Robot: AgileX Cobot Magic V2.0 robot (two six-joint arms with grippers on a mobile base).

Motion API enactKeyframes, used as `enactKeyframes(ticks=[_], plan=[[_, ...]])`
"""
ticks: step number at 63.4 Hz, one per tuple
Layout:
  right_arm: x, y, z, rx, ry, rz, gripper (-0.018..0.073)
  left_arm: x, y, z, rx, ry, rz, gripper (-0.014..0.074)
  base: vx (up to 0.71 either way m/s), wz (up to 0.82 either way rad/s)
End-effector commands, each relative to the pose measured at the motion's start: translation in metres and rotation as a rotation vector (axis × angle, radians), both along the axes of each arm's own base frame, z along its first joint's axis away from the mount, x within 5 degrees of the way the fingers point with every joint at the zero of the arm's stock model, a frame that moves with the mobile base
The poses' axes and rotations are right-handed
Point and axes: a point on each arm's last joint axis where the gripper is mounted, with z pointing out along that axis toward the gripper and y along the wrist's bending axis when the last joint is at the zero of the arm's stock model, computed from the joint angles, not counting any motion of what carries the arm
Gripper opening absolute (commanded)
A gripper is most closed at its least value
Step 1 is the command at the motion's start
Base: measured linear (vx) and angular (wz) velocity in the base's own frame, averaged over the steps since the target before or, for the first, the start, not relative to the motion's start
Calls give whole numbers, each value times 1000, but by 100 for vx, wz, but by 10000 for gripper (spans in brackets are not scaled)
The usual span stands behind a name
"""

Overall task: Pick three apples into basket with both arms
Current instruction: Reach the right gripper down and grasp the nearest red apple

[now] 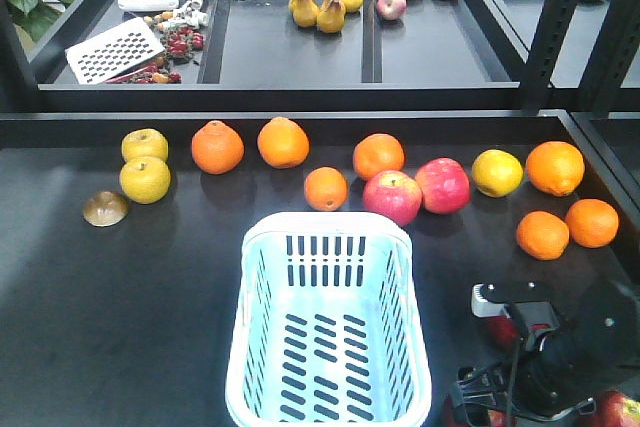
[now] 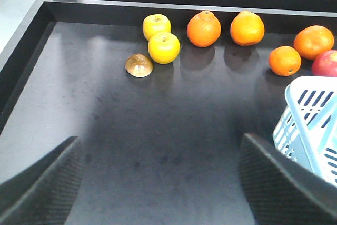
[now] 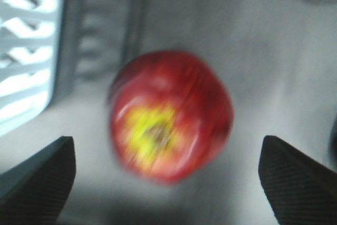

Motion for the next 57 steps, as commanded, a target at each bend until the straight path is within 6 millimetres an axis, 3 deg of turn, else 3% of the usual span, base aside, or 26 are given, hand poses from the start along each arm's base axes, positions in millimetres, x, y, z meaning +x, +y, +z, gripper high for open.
enactKeyframes(ticks=[1, 27, 46, 57], plan=[[12, 2, 1, 3, -65, -14, 654, 3, -1, 10, -1, -70, -6, 580, 0, 0], [21, 1, -28, -25, -66, -41, 613, 3, -1, 10, -1, -70, -6, 580, 0, 0], [18, 0, -30, -16, -19, -57, 272, 3, -1, 10, -1, -70, -6, 580, 0, 0], [14, 1, -14, 2, -27, -49, 192, 3, -1, 10, -1, -70, -6, 580, 0, 0]])
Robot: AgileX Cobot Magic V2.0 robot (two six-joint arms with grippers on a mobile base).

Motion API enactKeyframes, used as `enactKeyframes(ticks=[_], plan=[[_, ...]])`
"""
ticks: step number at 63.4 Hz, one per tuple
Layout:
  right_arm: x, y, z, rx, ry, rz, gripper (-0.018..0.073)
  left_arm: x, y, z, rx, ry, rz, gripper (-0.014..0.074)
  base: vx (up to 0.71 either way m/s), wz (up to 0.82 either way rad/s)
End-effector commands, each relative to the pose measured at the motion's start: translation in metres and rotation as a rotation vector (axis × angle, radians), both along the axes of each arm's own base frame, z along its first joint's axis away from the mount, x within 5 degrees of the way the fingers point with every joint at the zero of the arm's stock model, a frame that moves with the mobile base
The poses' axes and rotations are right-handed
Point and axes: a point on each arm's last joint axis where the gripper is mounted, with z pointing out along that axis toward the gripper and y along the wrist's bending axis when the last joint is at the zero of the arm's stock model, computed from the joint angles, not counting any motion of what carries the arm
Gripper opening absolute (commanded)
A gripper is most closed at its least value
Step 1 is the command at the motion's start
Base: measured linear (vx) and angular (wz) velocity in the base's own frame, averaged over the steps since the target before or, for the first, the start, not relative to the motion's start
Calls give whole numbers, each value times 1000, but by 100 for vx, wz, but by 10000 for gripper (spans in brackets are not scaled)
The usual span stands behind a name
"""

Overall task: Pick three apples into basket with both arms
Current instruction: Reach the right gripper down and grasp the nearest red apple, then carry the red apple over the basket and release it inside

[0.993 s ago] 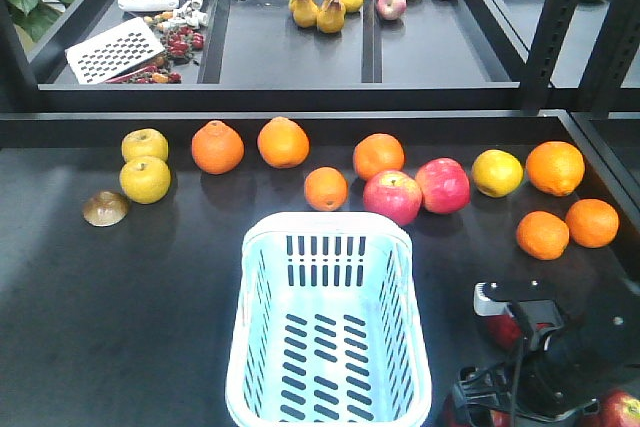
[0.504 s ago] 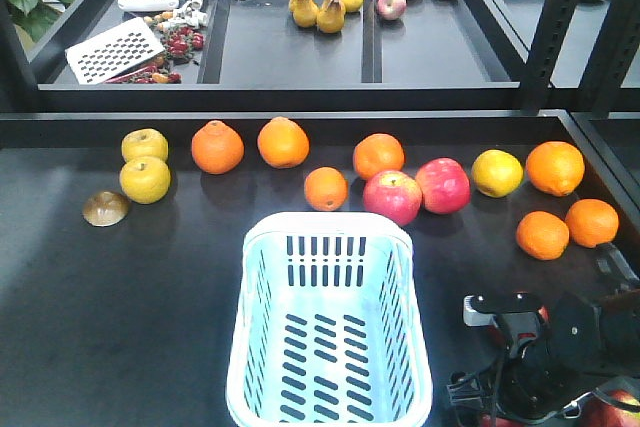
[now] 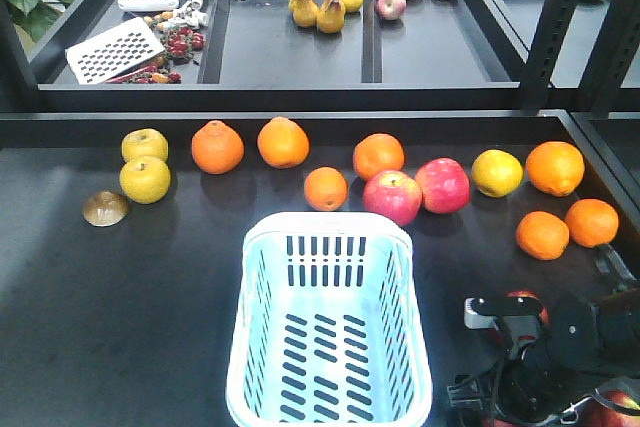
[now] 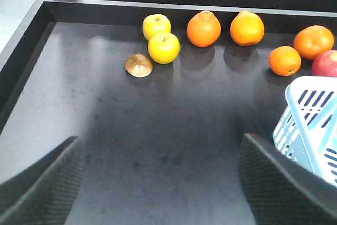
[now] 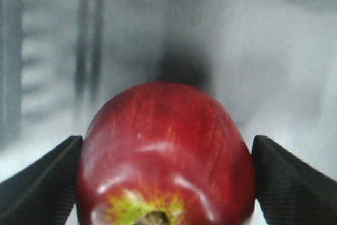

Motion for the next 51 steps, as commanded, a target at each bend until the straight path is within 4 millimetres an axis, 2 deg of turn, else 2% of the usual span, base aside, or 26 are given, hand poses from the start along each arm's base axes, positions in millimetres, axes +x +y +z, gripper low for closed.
enactKeyframes(ticks=[1, 12, 20, 35, 43, 51], plan=[[4, 1, 25, 27, -71, -3, 193, 3, -1, 10, -1, -70, -6, 580, 0, 0], [-5, 2, 66, 69, -159, 13, 195, 3, -1, 10, -1, -70, -6, 580, 0, 0], [-19, 0, 100, 108, -218, 11, 195, 3, -1, 10, -1, -70, -6, 580, 0, 0], [-42, 1, 151, 213, -366, -1, 195, 3, -1, 10, -1, -70, -6, 580, 0, 0], [-45, 11, 174, 319, -469, 29, 195, 3, -1, 10, -1, -70, -6, 580, 0, 0], [-44, 38, 184, 405, -549, 144, 195, 3, -1, 10, -1, -70, -6, 580, 0, 0]])
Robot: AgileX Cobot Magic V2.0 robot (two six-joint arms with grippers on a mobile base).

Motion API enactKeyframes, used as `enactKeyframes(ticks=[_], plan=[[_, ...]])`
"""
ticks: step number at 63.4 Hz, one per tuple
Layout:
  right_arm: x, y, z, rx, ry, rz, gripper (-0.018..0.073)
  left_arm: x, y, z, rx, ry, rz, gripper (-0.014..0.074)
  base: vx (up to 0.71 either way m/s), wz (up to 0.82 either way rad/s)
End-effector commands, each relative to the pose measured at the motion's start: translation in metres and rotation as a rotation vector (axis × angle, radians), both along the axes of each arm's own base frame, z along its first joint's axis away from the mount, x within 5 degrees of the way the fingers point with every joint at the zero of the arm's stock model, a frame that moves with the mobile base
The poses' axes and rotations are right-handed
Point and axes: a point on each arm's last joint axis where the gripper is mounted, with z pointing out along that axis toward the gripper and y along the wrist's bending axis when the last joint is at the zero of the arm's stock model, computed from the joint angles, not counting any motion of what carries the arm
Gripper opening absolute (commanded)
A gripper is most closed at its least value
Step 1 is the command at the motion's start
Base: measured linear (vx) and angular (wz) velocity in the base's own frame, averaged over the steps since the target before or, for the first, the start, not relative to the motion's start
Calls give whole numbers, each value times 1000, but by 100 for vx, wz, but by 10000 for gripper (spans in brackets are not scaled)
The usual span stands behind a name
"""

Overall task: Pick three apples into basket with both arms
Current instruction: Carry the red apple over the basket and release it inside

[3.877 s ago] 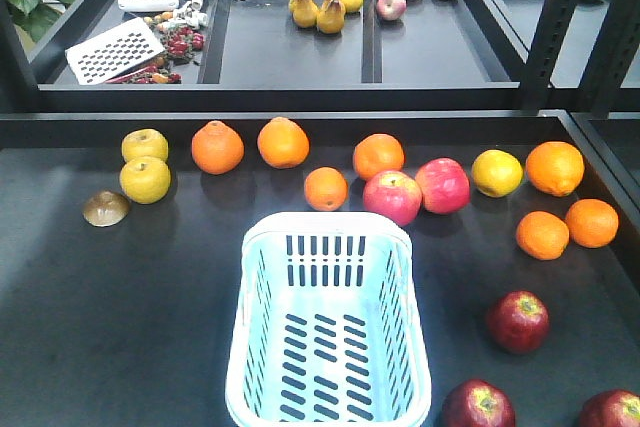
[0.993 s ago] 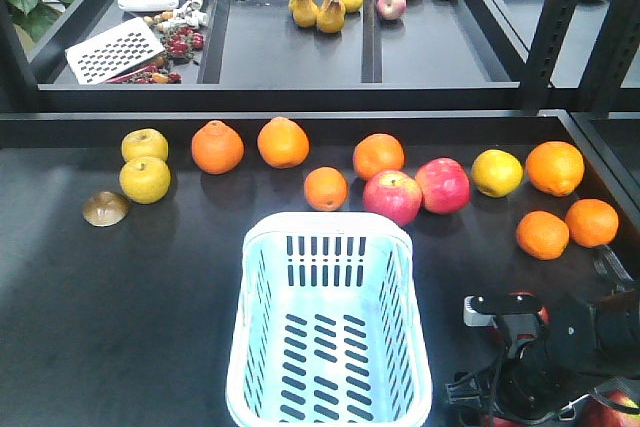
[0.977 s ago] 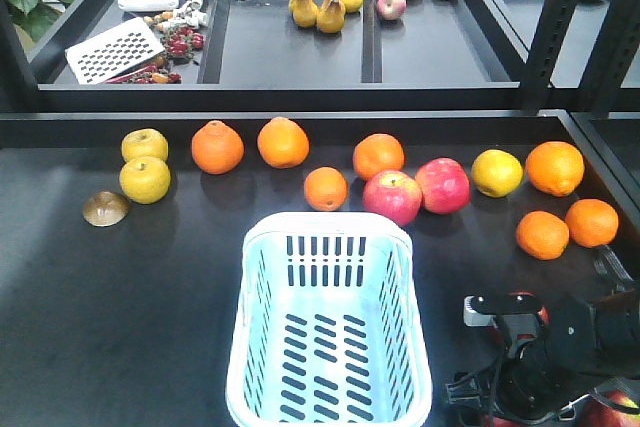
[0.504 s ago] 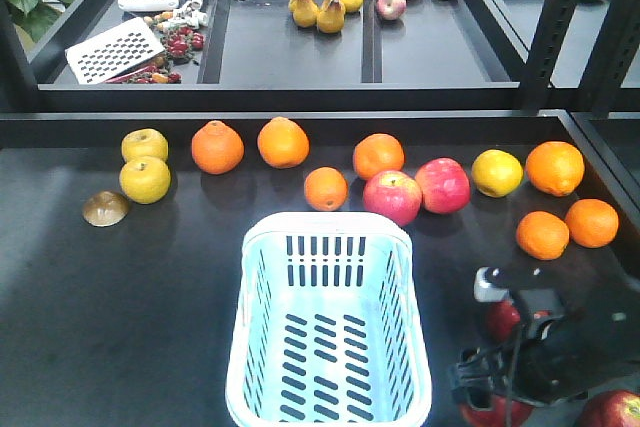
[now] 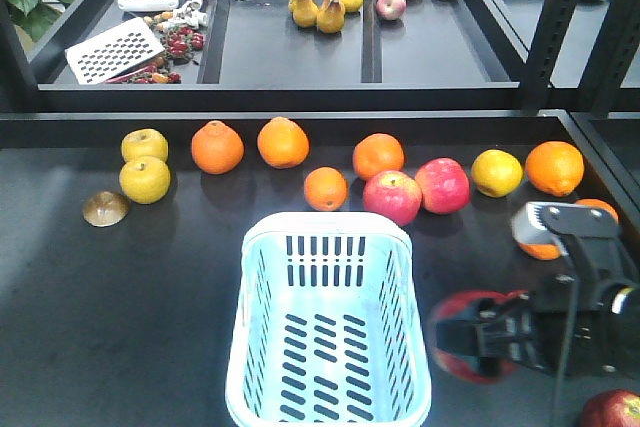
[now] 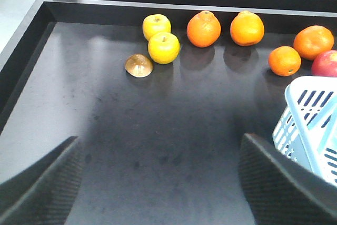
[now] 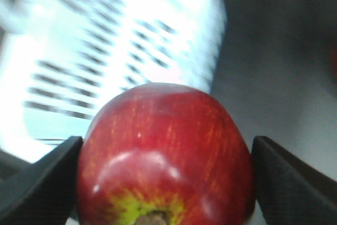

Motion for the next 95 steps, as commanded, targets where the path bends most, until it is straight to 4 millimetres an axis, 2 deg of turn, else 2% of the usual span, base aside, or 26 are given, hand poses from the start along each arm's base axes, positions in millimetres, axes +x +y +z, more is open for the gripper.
enactKeyframes(ticks=[1, 12, 19, 29, 37, 56, 63, 68, 77, 86, 95], plan=[[6, 20, 21, 82, -146, 57, 195, 3, -1, 10, -1, -70, -6, 580, 0, 0], [14, 61, 20, 46, -269, 217, 241, 3, -1, 10, -1, -70, -6, 580, 0, 0], [21, 83, 18, 27, -281, 292, 372, 3, -1, 10, -1, -70, -6, 575, 0, 0], [33, 94, 7, 4, -244, 305, 596, 3, -1, 10, -1, -70, -6, 575, 0, 0], [36, 96, 1, -9, -235, 304, 721, 3, -1, 10, -1, -70, -6, 575, 0, 0], [29, 92, 8, 14, -207, 309, 712, 3, -1, 10, -1, -70, -6, 575, 0, 0], [29, 74, 17, 14, -180, 266, 701, 3, -1, 10, -1, -70, -6, 575, 0, 0], [33, 52, 22, -9, -156, 194, 698, 3, -1, 10, -1, -70, -6, 575, 0, 0], [45, -1, 24, -103, -107, 18, 687, 3, -1, 10, -1, -70, -6, 575, 0, 0], [61, -51, 15, -200, -85, -158, 680, 3, -1, 10, -1, -70, -6, 575, 0, 0], [80, -83, -3, -216, -62, -298, 673, 3, -1, 10, -1, -70, -6, 575, 0, 0]])
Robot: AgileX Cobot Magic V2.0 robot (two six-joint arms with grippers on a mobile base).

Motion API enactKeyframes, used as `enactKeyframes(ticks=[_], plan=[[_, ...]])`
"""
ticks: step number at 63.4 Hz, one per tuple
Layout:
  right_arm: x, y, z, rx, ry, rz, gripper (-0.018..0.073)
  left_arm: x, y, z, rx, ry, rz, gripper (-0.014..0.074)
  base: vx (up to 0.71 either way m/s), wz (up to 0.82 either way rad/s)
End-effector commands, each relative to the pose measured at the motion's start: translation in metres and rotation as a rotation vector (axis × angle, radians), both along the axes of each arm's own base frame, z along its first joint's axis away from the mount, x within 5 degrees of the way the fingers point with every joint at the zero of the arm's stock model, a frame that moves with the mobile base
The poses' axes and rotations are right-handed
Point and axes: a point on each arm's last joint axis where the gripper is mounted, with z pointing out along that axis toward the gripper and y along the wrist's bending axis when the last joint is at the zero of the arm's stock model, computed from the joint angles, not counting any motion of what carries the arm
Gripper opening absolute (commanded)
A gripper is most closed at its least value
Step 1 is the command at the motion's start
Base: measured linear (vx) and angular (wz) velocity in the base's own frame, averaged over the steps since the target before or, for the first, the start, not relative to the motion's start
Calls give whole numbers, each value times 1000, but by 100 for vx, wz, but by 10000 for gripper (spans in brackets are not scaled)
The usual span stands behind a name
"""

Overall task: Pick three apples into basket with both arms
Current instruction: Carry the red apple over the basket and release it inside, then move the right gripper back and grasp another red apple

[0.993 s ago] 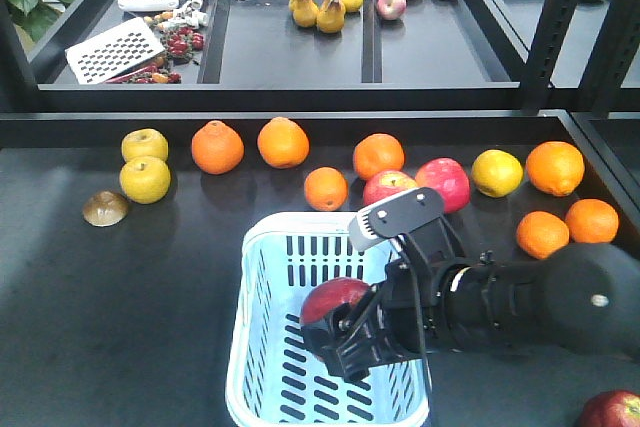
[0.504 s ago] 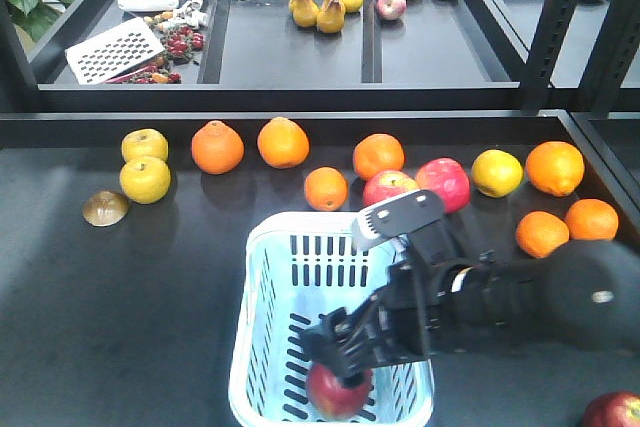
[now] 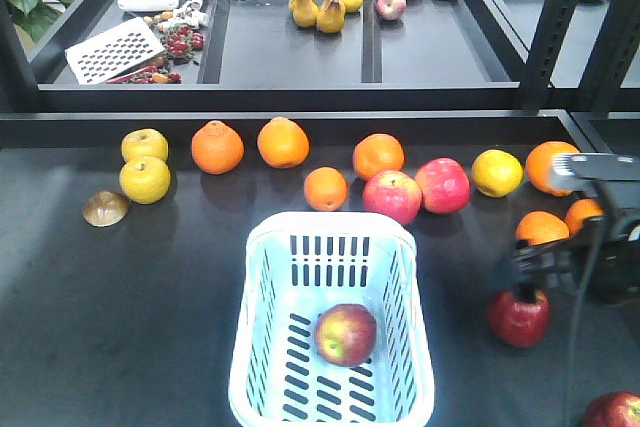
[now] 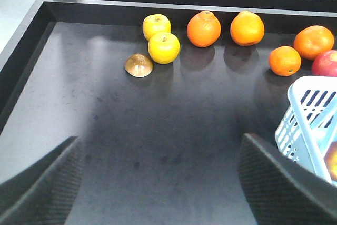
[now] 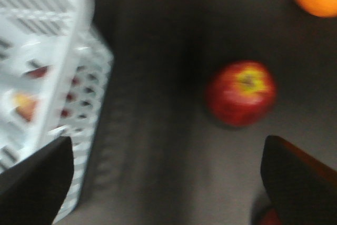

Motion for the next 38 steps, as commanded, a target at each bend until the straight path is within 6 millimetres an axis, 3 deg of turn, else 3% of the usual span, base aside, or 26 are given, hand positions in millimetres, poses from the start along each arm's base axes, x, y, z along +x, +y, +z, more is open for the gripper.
enactKeyframes(ticks=[1, 13, 25, 38], plan=[[18, -20, 5, -17, -94, -95, 673, 3, -1, 10, -1, -70, -6, 575, 0, 0], [46, -33, -32, -56, -94, -150, 669, 3, -1, 10, -1, -70, -6, 575, 0, 0], [71, -35, -71, -53, -12, -164, 666, 3, -1, 10, -1, -70, -6, 575, 0, 0], [95, -36, -99, -37, 60, -173, 655, 3, -1, 10, -1, -70, -6, 575, 0, 0]])
